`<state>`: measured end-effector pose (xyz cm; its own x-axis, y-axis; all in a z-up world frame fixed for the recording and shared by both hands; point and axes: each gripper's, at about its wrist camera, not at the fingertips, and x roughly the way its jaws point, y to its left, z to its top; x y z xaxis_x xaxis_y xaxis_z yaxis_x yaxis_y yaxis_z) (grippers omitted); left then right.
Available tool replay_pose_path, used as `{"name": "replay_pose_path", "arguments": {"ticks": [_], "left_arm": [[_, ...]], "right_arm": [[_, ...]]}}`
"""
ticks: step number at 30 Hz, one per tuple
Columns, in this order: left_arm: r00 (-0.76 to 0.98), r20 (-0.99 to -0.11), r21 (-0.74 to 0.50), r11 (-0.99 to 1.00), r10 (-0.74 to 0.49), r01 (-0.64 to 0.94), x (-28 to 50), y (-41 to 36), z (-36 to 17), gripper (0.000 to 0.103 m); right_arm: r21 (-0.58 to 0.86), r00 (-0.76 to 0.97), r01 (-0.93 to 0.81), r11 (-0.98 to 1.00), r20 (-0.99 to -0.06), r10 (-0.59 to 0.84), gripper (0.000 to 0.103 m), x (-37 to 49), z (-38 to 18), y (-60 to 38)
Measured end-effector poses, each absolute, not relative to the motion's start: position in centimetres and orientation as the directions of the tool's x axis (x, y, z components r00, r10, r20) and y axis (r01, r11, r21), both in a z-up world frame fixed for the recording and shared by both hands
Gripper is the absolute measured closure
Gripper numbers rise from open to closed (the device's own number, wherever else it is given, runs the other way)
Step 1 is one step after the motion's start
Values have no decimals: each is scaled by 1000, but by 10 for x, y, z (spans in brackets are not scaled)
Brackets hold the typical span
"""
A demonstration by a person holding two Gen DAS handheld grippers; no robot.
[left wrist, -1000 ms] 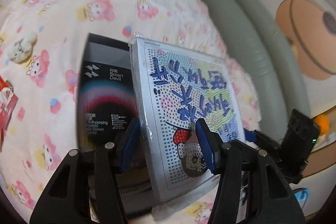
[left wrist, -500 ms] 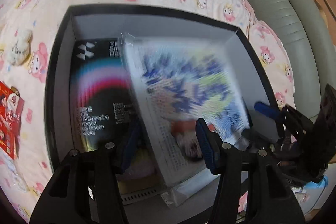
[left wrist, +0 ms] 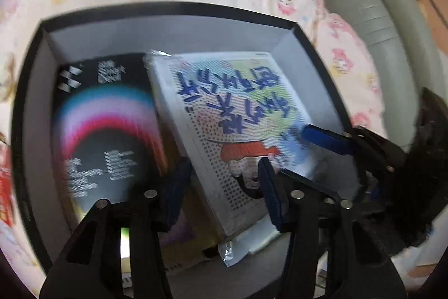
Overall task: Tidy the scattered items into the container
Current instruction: 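Lower the bead-art kit into the black box and open both grippers, then move both grippers back to the clear phone case on the bedspread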
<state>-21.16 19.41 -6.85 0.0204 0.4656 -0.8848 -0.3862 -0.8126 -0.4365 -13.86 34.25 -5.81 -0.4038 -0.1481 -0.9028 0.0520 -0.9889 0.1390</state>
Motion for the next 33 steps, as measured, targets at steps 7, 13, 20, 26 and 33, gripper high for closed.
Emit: {"name": "replay_pose_path", "arguments": {"ticks": [7,13,20,26,33], "left_arm": [[6,-896,-409,-820,444,-401,-204,189,-65,62],[15,-895,-419,-832,445,-364,-204,182,-74,62],[-44,-892,-396,-825,450,-403,-193,181,-57,62],[-95,-891,-377,-839,444,-392,-193,173,-50,60],[-284,-864,-275,-863,415,-424,-177,169,-18,54]], "right_arm": [[155,-415,76,-985,-893,-173,51,-124,-51,340],[186,-363,49,-981,-912,-191,51,-133,-68,338],[170,-379,32,-985,-910,-170,51,-129,-65,338],[177,-416,8,-984,-894,-164,51,-125,-55,335],[138,-514,-29,-990,-851,-104,50,-114,-27,333]]}}
